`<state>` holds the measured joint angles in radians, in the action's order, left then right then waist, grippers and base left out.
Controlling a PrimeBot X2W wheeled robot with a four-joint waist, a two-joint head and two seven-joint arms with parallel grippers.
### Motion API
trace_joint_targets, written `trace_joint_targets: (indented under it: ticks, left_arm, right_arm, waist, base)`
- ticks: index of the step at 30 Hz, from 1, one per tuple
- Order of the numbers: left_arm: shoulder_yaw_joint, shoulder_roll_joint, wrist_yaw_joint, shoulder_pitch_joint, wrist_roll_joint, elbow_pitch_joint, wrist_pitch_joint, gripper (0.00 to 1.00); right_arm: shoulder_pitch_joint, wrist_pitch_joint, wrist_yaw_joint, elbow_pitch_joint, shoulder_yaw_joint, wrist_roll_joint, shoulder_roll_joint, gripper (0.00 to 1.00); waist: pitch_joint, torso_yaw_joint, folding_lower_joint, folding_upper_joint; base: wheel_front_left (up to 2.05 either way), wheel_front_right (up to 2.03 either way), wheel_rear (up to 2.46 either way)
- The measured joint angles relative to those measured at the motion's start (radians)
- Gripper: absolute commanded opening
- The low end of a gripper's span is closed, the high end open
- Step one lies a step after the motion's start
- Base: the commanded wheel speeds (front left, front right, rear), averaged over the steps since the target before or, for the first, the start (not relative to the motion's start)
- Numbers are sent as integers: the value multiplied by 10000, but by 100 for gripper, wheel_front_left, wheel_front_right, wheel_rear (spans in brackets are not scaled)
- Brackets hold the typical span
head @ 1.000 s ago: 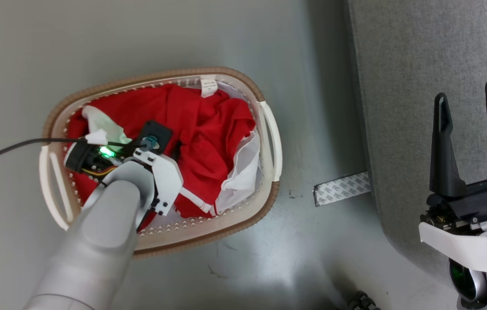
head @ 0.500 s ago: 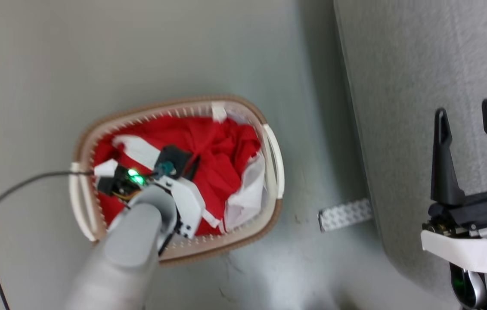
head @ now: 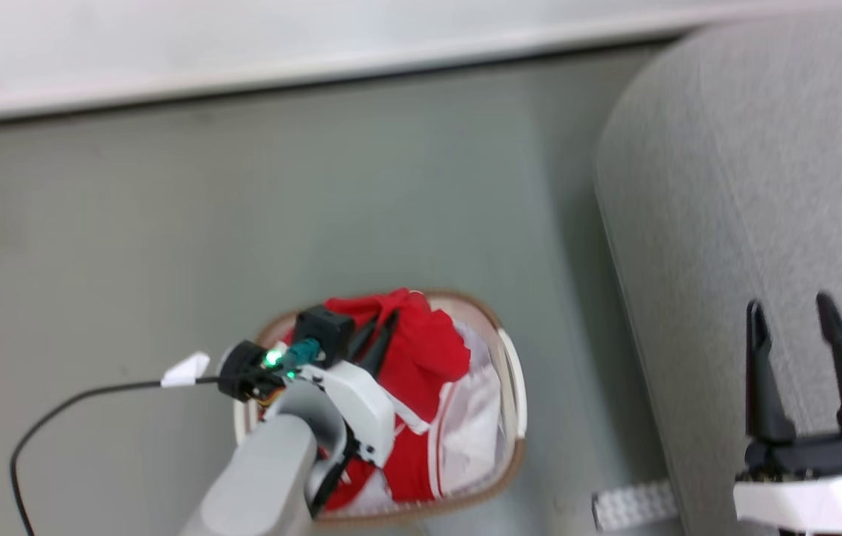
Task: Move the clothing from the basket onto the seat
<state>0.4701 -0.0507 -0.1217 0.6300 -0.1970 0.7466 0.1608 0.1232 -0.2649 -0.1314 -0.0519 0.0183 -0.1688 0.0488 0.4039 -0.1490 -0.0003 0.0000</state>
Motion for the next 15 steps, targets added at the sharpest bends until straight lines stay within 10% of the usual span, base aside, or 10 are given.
trace_joint_targets:
  ticks: [15]
  left_arm:
    - [-228,-522,694,-2353,-884,-5049,-1965,0]
  right_arm:
    - [-1742,0,0,591,-102,94,-2,100]
  waist:
    - [-3258,592,-1,0]
  base:
    - [0,0,0]
